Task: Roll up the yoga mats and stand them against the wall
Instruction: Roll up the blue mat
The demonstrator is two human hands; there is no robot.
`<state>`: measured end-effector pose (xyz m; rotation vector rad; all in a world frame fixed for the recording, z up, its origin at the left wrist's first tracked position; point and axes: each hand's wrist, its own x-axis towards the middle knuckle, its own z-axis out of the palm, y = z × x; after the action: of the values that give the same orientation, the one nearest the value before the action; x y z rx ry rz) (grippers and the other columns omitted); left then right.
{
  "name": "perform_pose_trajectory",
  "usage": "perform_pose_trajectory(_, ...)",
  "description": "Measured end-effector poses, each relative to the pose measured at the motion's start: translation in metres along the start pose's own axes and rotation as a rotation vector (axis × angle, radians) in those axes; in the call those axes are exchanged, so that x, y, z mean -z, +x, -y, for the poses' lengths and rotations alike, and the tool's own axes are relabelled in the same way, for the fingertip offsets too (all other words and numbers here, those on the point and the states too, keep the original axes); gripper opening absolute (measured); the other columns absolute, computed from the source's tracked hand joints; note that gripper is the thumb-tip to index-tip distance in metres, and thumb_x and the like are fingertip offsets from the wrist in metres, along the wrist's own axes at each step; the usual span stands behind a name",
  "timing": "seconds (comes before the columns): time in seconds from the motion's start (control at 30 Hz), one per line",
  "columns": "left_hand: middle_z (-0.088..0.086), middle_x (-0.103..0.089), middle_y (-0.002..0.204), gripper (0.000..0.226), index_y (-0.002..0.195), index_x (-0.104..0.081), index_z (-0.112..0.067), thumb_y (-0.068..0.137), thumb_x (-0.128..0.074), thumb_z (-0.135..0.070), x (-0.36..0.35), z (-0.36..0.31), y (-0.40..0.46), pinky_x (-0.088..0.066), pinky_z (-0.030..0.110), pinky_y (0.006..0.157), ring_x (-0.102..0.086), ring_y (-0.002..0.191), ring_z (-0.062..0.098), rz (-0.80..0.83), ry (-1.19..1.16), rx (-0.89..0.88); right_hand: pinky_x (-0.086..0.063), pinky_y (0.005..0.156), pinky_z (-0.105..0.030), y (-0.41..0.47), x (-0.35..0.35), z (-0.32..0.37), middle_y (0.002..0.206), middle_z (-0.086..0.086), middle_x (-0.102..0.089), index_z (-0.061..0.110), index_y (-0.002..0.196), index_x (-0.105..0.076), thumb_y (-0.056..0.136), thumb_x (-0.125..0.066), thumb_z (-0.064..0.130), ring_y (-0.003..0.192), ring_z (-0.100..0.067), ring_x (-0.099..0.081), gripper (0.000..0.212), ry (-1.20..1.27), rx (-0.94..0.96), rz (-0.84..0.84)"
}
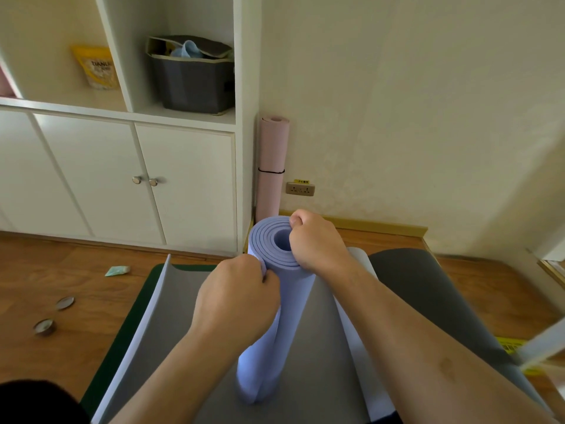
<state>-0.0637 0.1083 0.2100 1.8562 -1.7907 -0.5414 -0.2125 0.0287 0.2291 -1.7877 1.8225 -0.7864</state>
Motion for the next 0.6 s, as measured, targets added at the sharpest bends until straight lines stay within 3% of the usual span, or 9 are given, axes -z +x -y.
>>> perform_pose_trajectory(0.1,-0.001,-0.065,0.065,0.035,0.072,-0.056,-0.016,0.103,-0.051,-0.03,-0.007,-0.007,-0.002,-0.059,0.036,0.06,-0.065,0.061,0.016,-0.001,0.068,-0.06,-0.036,0.06,-0.032,0.003,0.0,-0.001,0.085,0.003,-0.058,0.02,0.099,-0.056,0.112,-0.034,0.023,0.075,-0.011,-0.052,0.026,-0.016,0.007,-0.011)
perform_pose_trajectory(0.23,0.001,-0.062,0.071,0.023,0.086,-0.055,-0.013,0.099,-0.056,-0.031,-0.011,-0.016,-0.008,-0.055,0.045,0.064,-0.059,0.066,0.026,0.021,-0.205,-0.042,-0.038,0.063,-0.03,0.009,0.003,-0.003,0.092,0.007,-0.062,0.025,0.116,-0.061,0.114,-0.032,0.027,0.083,-0.01,-0.056,0.029,-0.013,0.022,0.017)
perform_pose_trajectory(0.37,-0.006,-0.062,0.076,0.015,0.089,-0.053,-0.021,0.102,-0.057,-0.028,-0.019,-0.002,-0.005,-0.051,0.03,0.06,-0.055,0.065,0.011,0.09,-0.318,-0.099,-0.036,0.064,-0.028,0.015,0.008,-0.012,0.094,0.01,-0.059,0.029,0.121,-0.061,0.114,-0.032,0.031,0.086,-0.008,-0.054,0.029,0.022,-0.01,0.033)
perform_pose_trajectory(0.5,-0.012,-0.063,0.076,0.024,0.084,-0.052,-0.026,0.098,-0.07,-0.029,-0.033,0.004,0.001,-0.049,0.017,0.067,-0.06,0.082,0.005,-0.082,-0.304,-0.166,-0.036,0.065,-0.028,0.013,0.013,-0.02,0.098,0.009,-0.062,0.03,0.119,-0.062,0.113,-0.034,0.033,0.088,-0.006,-0.055,0.029,0.054,-0.024,0.014)
perform_pose_trajectory(0.6,-0.017,-0.058,0.107,0.048,0.106,-0.048,-0.031,0.081,-0.087,-0.042,-0.044,0.002,0.011,-0.045,0.012,0.066,-0.059,0.091,0.002,-0.125,-0.408,-0.1,-0.04,0.067,-0.031,0.01,0.025,-0.032,0.098,0.01,-0.065,0.032,0.112,-0.065,0.112,-0.037,0.032,0.09,-0.009,-0.057,0.028,0.107,-0.069,-0.01)
